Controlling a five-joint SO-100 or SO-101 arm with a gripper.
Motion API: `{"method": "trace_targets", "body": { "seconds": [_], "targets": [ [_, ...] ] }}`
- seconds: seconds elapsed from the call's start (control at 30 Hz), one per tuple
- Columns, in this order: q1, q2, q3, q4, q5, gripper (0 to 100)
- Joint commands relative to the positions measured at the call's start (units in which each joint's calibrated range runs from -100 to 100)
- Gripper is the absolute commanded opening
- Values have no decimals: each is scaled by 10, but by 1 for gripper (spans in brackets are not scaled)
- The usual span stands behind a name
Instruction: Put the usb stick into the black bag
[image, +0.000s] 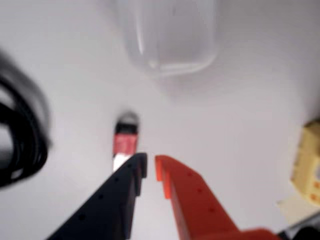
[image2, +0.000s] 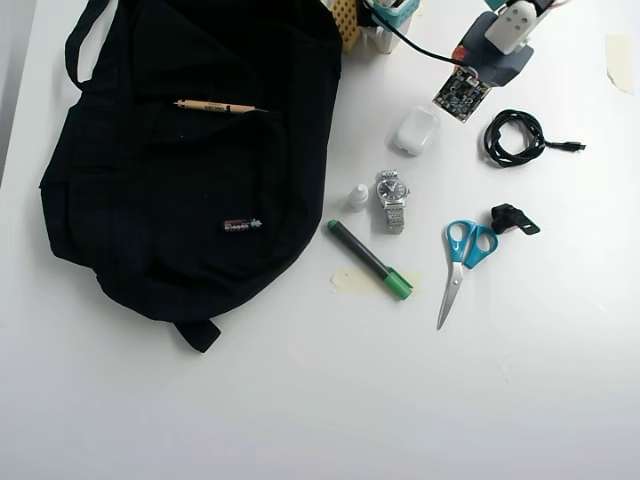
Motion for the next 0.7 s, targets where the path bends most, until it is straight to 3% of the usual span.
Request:
{"method": "trace_targets", "body": {
  "seconds": [0.0, 0.43, 0.67],
  "targets": [
    [-36, -2, 6, -42, -145, 2],
    [-51, -1, 53, -113, -142, 2],
    [-45, -2, 54, -113, -108, 2]
  ]
}}
